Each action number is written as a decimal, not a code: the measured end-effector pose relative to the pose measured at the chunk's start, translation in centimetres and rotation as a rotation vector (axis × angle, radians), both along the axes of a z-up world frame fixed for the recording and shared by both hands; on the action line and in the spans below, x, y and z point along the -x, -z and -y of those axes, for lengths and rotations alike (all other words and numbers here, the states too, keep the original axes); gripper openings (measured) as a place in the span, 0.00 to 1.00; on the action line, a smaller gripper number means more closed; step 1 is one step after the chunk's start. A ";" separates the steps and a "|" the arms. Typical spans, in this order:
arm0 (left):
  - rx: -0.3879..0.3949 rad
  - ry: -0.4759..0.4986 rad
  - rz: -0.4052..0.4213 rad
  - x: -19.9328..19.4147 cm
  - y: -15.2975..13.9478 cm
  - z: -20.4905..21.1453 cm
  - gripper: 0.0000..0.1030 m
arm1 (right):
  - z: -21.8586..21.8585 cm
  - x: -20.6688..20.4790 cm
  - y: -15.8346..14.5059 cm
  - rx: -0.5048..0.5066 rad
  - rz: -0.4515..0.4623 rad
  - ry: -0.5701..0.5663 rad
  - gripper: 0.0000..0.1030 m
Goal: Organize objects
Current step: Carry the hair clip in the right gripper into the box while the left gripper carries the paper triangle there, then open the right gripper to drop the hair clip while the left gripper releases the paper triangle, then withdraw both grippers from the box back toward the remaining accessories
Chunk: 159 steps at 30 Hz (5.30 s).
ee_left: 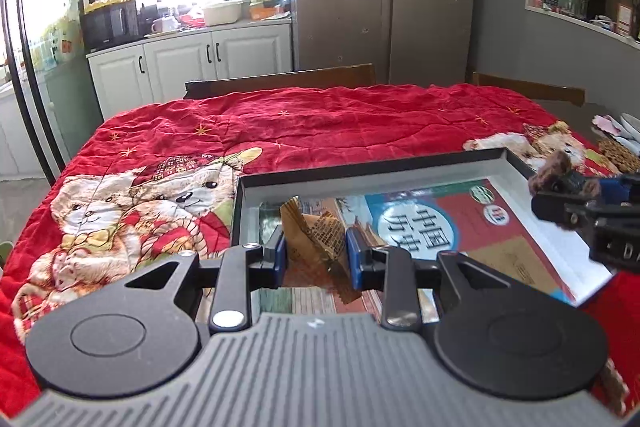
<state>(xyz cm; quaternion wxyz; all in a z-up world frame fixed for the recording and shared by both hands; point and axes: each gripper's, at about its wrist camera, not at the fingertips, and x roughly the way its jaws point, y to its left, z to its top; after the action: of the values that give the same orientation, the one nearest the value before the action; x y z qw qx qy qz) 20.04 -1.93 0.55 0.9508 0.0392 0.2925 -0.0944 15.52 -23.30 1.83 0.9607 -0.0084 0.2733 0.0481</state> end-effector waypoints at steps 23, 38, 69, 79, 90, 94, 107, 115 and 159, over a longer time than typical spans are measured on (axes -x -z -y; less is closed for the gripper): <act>-0.010 -0.049 -0.065 -6.4 3.2 1.2 0.33 | 0.0 -8.1 4.9 0.011 -0.087 0.002 0.35; -0.044 -0.037 -0.119 -7.2 3.7 1.7 0.33 | 0.1 -9.7 6.2 0.014 -0.159 0.010 0.35; -0.082 -0.028 -0.126 -7.1 3.8 2.1 0.58 | 0.4 -10.0 6.4 0.000 -0.190 0.008 0.48; -0.094 -0.026 -0.092 -6.2 2.9 2.2 0.64 | 0.7 -9.2 5.7 -0.005 -0.167 0.010 0.50; -0.113 -0.036 -0.049 -4.2 1.1 2.5 0.72 | 1.0 -6.7 3.8 -0.022 -0.149 -0.005 0.51; -0.119 -0.037 -0.036 -3.4 0.5 2.4 0.75 | 1.3 -5.8 3.1 -0.040 -0.143 -0.005 0.51; -0.132 -0.033 -0.009 -0.1 -0.9 1.9 0.81 | 1.7 -1.9 2.0 -0.043 -0.141 -0.010 0.53; -0.134 -0.024 0.001 2.2 -1.4 1.8 0.84 | 1.4 0.6 1.3 -0.015 -0.134 -0.012 0.53; -0.105 0.177 -0.057 16.8 0.7 1.3 0.88 | 2.8 13.8 4.1 0.002 -0.192 -0.042 0.53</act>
<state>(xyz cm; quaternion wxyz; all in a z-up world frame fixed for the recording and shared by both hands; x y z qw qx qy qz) 3.25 -3.27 -0.17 0.9267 0.1118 0.3193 -0.1636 1.71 -26.14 -2.31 0.9289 -0.0106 0.3638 0.0686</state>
